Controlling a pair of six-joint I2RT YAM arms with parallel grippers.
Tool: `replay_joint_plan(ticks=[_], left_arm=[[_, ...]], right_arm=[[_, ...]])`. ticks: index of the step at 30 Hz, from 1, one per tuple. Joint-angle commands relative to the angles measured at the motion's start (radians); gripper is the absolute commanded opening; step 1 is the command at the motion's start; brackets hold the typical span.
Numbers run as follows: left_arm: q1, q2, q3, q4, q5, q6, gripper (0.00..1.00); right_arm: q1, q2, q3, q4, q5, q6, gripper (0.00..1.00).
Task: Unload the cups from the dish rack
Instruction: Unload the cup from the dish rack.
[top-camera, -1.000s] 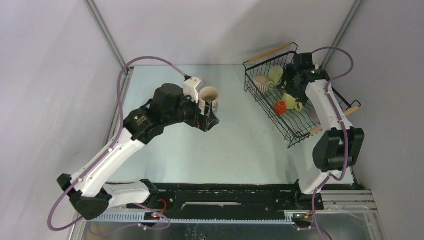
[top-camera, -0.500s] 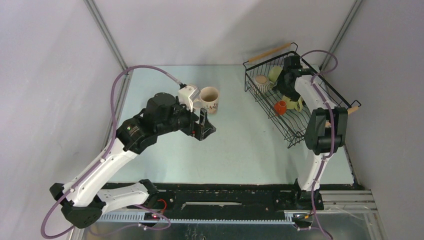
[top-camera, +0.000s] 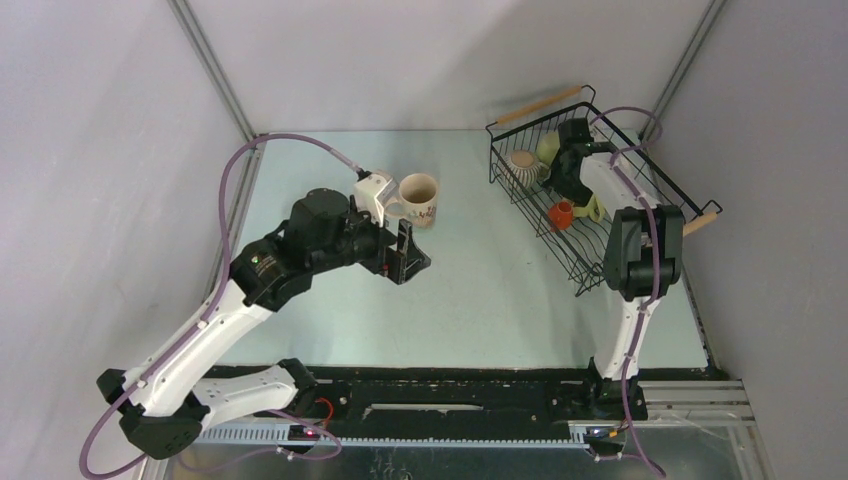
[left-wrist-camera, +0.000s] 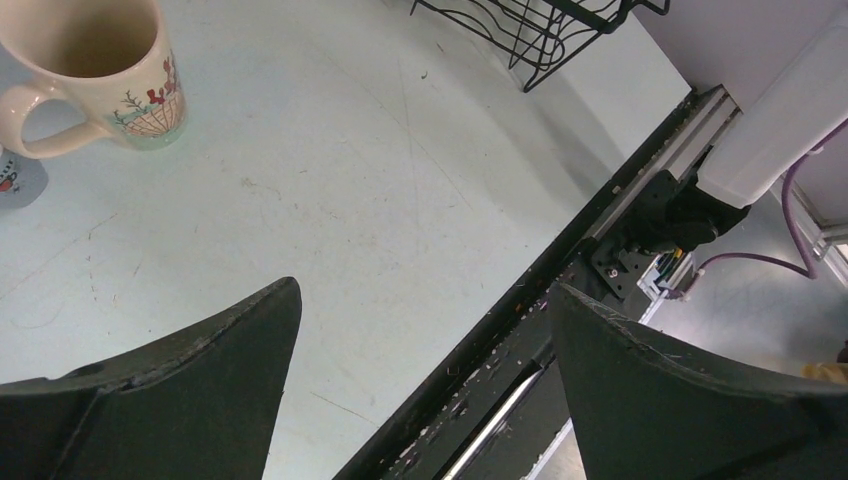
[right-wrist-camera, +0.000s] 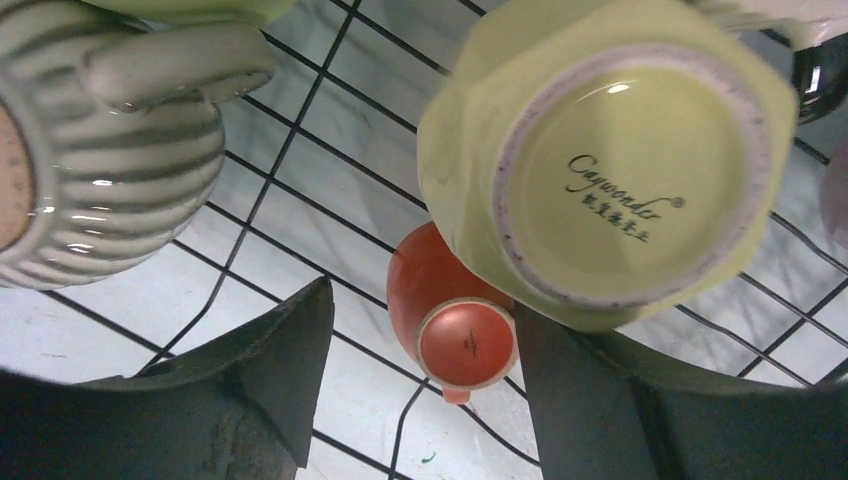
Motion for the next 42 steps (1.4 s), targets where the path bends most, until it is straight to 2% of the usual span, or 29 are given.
replay_joint_plan(ticks=[1,11,15,20,28,32,37,42], left_arm=[[-0.011,-0.004,-0.019,0.017,0.014,-0.019,1.0],[-0.016,0.008,-0.024,0.017,0.012,-0.026,1.0],[-0.021,0.017,-0.026,0.017,0.013,-0.027,1.0],[-0.025,0.022,-0.032,0.019,0.01,-0.028,1.0],[-0.031,0.036,-0.032,0.026,0.013,-0.03,1.0],[-0.033,0.042,-0.035,0.031,0.013,-0.033,1.0],[-0.034,0.055,-0.036,0.045,0.007,-0.05,1.0],[-0.033,0.081,-0.032,0.061,-0.001,-0.067,1.0]], right_arm=[[0.009,0.018,-0.027,0.048,0.037,0.008,0.73],[0.02,0.039,-0.069,0.074,0.039,0.014,0.71],[0.033,0.021,-0.092,0.075,0.051,0.019,0.77],[0.04,-0.01,-0.117,0.076,0.064,0.02,0.78],[0.061,-0.036,-0.123,0.066,0.09,0.011,0.73],[0.061,-0.041,-0.103,0.042,0.09,0.007,0.64],[0.059,-0.066,-0.058,0.002,0.07,0.003,0.42],[0.053,-0.094,-0.001,-0.05,0.049,-0.008,0.34]])
